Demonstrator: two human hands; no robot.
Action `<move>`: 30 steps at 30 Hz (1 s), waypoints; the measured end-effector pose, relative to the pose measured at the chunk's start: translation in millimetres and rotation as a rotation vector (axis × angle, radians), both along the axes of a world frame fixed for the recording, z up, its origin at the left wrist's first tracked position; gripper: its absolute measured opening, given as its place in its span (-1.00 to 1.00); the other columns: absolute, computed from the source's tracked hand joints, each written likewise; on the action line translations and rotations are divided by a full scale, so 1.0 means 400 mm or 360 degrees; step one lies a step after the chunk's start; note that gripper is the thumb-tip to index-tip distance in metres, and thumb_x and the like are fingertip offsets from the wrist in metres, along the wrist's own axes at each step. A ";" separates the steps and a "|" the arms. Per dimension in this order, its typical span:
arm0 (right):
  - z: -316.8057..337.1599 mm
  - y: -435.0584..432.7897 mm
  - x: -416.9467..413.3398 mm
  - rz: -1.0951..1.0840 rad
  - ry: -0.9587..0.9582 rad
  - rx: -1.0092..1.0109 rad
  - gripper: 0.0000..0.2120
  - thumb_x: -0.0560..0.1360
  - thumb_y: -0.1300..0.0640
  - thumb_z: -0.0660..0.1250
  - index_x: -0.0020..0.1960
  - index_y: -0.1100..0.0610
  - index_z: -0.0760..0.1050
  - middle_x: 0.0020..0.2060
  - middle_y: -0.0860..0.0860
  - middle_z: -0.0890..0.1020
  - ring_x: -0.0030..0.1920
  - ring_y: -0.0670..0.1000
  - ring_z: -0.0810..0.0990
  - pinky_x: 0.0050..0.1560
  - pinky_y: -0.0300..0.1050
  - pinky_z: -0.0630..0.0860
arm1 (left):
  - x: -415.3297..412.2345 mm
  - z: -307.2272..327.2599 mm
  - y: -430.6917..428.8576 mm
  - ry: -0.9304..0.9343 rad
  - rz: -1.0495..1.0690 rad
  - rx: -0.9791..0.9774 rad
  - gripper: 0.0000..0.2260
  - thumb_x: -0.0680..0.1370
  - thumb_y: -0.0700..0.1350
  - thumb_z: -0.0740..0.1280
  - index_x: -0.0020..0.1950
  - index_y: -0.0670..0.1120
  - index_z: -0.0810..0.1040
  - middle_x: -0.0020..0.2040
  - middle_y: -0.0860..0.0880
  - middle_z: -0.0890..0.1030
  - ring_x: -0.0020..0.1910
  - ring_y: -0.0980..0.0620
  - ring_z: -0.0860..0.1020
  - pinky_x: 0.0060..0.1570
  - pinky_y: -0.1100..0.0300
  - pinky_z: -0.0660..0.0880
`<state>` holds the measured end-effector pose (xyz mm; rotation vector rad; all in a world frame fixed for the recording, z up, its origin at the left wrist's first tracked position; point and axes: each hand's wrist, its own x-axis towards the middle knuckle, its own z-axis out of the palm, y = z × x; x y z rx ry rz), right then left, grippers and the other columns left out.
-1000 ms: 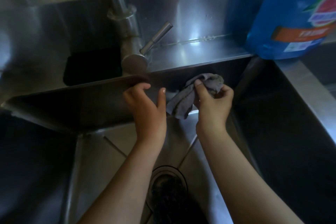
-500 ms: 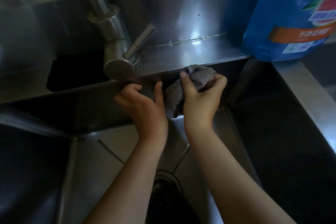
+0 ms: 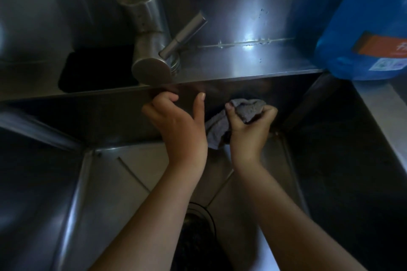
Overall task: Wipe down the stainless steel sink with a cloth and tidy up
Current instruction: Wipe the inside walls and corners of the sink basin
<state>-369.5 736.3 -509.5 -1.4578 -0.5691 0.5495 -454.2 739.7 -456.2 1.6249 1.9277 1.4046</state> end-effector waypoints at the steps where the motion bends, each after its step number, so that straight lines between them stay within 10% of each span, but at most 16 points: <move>1: -0.014 0.000 0.003 0.0013 -0.0006 -0.0035 -0.55 0.31 0.09 0.52 -0.19 -0.10 0.21 -0.31 -0.20 0.49 -0.30 -0.33 0.48 -0.16 -0.18 0.43 | 0.000 0.000 0.000 0.0005 0.0004 -0.0003 -0.61 0.46 -0.03 0.38 0.06 -0.29 0.35 0.12 -0.16 0.28 0.03 0.00 0.34 -0.07 0.33 0.36; 7: -0.097 -0.010 0.029 0.0131 -0.0076 -0.0148 -0.54 0.35 0.21 0.49 -0.19 -0.09 0.19 -0.22 -0.15 0.46 -0.25 -0.30 0.47 -0.27 -0.56 0.33 | 0.002 -0.001 -0.002 -0.0016 0.0009 -0.0027 -0.61 0.46 -0.01 0.37 0.09 -0.23 0.33 0.15 -0.13 0.27 0.01 0.06 0.33 -0.17 0.55 0.34; 22: -0.011 -0.017 0.031 -0.0056 0.0010 -0.0171 -0.60 0.34 0.22 0.50 -0.10 0.15 0.26 -0.30 -0.13 0.44 -0.37 -0.40 0.45 -0.33 -0.58 0.30 | 0.006 0.008 0.002 -0.0066 0.0019 -0.0057 -0.60 0.45 -0.05 0.40 0.08 -0.28 0.33 0.16 -0.22 0.29 -0.04 0.00 0.35 -0.12 0.37 0.30; 30: 0.157 -0.016 0.029 -0.0028 0.0069 0.0097 -0.63 0.34 0.11 0.50 -0.16 -0.06 0.28 -0.22 -0.16 0.51 -0.26 -0.34 0.52 -0.17 -0.46 0.46 | 0.007 0.012 0.003 -0.0026 0.0045 -0.0055 -0.60 0.44 -0.10 0.41 0.07 -0.34 0.35 0.12 -0.29 0.33 -0.02 -0.17 0.42 -0.08 0.32 0.31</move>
